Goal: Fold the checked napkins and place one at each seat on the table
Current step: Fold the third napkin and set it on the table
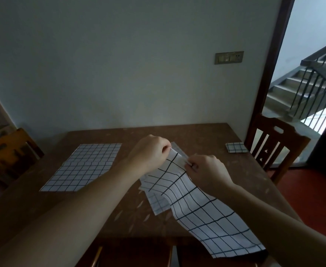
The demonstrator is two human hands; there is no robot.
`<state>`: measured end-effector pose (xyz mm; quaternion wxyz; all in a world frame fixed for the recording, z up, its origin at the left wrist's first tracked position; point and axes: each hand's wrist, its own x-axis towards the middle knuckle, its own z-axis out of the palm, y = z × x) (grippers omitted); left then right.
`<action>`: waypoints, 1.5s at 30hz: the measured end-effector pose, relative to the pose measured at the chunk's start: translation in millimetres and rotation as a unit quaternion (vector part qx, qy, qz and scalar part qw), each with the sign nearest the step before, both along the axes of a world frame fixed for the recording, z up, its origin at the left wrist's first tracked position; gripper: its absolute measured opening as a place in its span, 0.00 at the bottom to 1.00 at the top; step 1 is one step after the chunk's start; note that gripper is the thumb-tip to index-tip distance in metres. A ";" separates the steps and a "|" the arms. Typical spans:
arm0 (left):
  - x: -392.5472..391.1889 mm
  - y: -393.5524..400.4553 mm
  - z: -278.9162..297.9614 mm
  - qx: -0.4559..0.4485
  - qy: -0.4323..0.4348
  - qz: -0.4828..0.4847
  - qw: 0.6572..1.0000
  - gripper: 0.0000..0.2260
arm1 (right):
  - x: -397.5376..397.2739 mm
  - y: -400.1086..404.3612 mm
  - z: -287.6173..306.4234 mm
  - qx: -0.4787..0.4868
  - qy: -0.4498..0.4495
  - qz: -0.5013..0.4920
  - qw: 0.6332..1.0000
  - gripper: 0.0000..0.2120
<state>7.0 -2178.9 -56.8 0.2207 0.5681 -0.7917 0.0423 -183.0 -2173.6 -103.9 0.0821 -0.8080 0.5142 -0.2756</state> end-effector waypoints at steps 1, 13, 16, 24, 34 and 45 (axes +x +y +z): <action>0.4 0.6 0.5 0.018 -0.030 0.002 0.999 0.12 | -1.2 0.2 -0.4 0.007 0.002 -0.001 1.000 0.13; -3.7 0.4 -2.5 0.079 0.205 -0.002 0.976 0.04 | -4.3 0.7 -0.8 0.062 -0.004 0.043 0.997 0.13; -5.4 3.1 5.5 0.107 0.214 -0.041 0.970 0.05 | -4.0 -1.9 7.8 0.071 -0.047 0.071 0.994 0.09; -6.2 12.9 26.5 0.109 0.155 -0.070 0.979 0.06 | 4.8 -19.8 48.8 0.024 -0.142 0.150 0.978 0.23; 7.7 15.4 28.9 0.084 0.111 -0.046 0.989 0.07 | 0.6 -26.4 61.0 -0.003 -0.102 0.168 0.981 0.10; 1.6 16.3 33.2 0.179 0.158 -0.052 0.970 0.14 | -15.2 -27.3 54.4 0.074 -0.077 0.181 0.978 0.04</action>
